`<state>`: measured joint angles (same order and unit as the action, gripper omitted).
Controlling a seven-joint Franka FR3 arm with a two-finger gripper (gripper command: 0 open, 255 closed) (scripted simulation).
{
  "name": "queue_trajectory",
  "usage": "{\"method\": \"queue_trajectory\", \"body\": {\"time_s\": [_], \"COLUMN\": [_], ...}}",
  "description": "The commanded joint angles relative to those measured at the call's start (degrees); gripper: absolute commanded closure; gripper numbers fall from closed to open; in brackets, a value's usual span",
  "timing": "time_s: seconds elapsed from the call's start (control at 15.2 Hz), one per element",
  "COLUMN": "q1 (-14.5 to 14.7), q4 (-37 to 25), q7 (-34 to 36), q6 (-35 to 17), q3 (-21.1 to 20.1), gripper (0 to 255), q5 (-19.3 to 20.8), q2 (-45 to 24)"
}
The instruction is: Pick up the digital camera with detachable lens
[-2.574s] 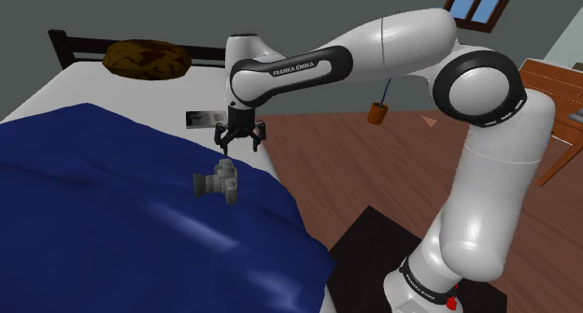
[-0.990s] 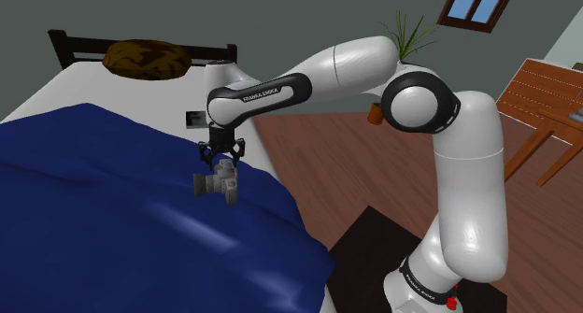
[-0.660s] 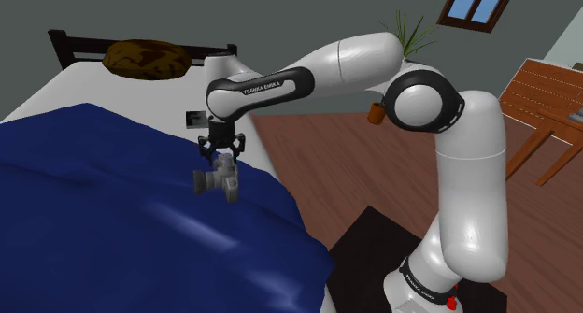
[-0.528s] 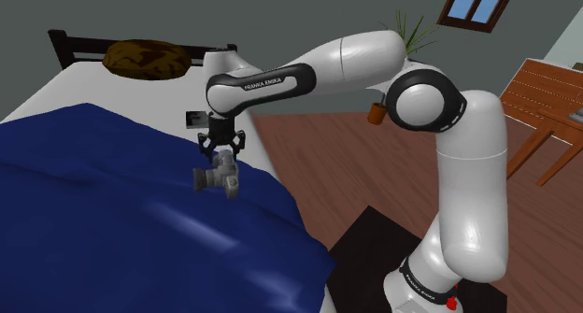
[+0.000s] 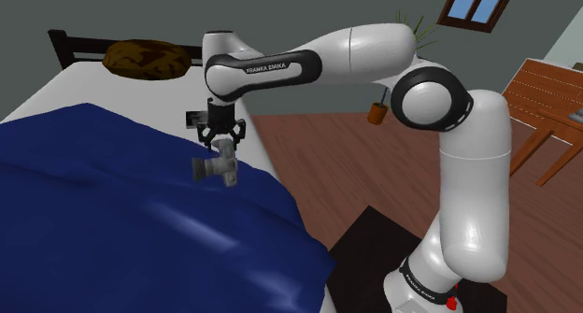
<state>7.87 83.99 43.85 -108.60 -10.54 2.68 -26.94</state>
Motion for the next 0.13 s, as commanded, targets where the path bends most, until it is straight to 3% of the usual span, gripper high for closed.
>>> {"method": "queue_trajectory", "body": {"time_s": [0.0, 0.07], "q1": [-0.02, -0.02], "q4": [-0.47, -0.48], "q7": [-0.02, -0.02], "q6": [0.78, 0.78], "q3": [-0.03, -0.03], "gripper": [255, 255], "q5": [-0.07, -0.06], "q2": [0.37, 0.36]}}
